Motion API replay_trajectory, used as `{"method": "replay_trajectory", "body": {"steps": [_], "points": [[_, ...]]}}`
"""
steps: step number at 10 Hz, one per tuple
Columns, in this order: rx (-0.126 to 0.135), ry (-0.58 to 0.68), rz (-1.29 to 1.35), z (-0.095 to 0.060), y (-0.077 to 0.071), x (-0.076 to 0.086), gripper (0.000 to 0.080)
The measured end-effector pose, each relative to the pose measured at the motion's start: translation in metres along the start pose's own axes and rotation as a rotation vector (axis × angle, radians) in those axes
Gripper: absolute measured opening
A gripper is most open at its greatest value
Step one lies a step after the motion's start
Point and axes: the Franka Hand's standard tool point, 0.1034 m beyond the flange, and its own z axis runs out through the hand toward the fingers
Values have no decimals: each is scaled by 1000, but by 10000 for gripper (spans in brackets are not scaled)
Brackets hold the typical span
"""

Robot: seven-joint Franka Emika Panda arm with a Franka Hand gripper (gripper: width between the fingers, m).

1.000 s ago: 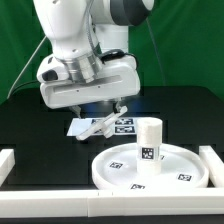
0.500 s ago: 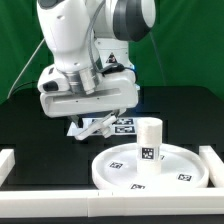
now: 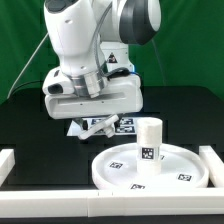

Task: Assemble round table

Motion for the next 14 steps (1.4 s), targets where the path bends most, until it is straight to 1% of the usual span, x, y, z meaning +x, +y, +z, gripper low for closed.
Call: {"method": "replay_trajectory", "body": {"steps": [1,5,6,7,8,9,10,11,12,13,14], "points": [[1,11,1,-4,0,2,493],[2,19,0,-7,0,4,476],[-9,12,-10,-9,1,5,469],[-61,-8,-40,-16,2,7,469],[-123,-19,-84,-29,-1,12,371],[-173,-26,-136,-42,-7,19,178],[-224,-36,-185,-47,-18,24,178],[-270,-34,-224,-48,-35,29,114],[-273,-16,-224,-41,-44,32,114],[-261,24,-205,-43,-45,39,116],[-242,41,-215,-44,-41,41,116]]}}
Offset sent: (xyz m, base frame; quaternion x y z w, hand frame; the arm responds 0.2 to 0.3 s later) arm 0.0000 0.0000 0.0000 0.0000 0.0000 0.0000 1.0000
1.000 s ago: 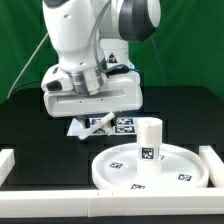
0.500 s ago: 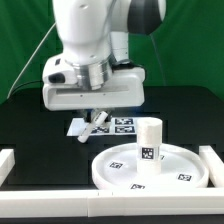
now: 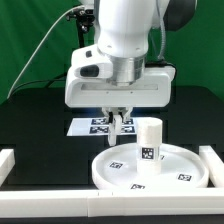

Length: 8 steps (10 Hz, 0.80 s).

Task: Assemble round table

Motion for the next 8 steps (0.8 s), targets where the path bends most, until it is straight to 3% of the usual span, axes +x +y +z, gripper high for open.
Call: {"method": "replay_trajectory", "body": {"steps": [2,4,6,8], "points": [[41,8,-53,0,27,-2,117],[63,18,-71,1,44,-2,117],[64,25,-111,-1,65,-2,117],[41,23,-131,-18,75,10,117]]}}
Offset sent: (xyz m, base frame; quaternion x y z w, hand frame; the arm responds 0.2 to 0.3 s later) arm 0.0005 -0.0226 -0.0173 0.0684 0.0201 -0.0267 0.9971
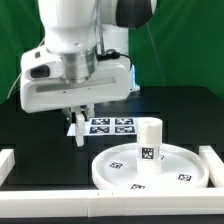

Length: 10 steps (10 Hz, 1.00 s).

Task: Assemble round table

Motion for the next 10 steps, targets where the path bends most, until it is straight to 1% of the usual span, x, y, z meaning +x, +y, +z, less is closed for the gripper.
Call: {"method": "replay_trajectory", "body": {"steps": [1,3,4,5,6,7,8,9,10], "points": [[0,1,10,-2,-4,3,117],[2,-2,9,0,-3,2,117],[-9,-5,-24,1,1,2,117],[-69,-16,-136,-2,18,6,117],[-131,-11,-212,-16,34,20,117],[-173,2,-262,-26,43,35,117],[-202,26,-278,-25,45,45,117],[-160,23,-237,-18,41,41,117],[-55,3,-142,-13,40,31,117]]}}
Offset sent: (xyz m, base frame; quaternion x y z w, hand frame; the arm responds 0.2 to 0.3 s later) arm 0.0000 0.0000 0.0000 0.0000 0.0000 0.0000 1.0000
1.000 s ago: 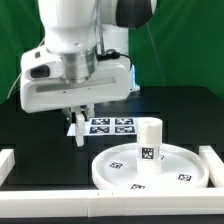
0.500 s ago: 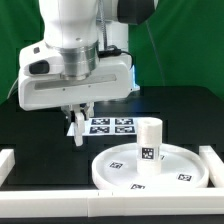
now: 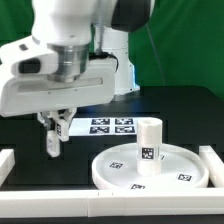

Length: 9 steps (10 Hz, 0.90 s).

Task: Assemble round table

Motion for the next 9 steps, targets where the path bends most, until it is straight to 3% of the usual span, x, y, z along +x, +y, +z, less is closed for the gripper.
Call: {"method": "replay_trajectory", "body": {"steps": [1,3,4,5,6,7,9], "points": [[-22,4,-12,-1,5,2,117],[-30,6,-18,1,6,3,117],[-75,13,-66,2,14,6,117],[-116,11,-119,-8,24,11,117],[-174,29,-173,-19,28,21,117],[-200,57,-191,-21,25,28,117],[-218,92,-198,-4,22,25,117]]}}
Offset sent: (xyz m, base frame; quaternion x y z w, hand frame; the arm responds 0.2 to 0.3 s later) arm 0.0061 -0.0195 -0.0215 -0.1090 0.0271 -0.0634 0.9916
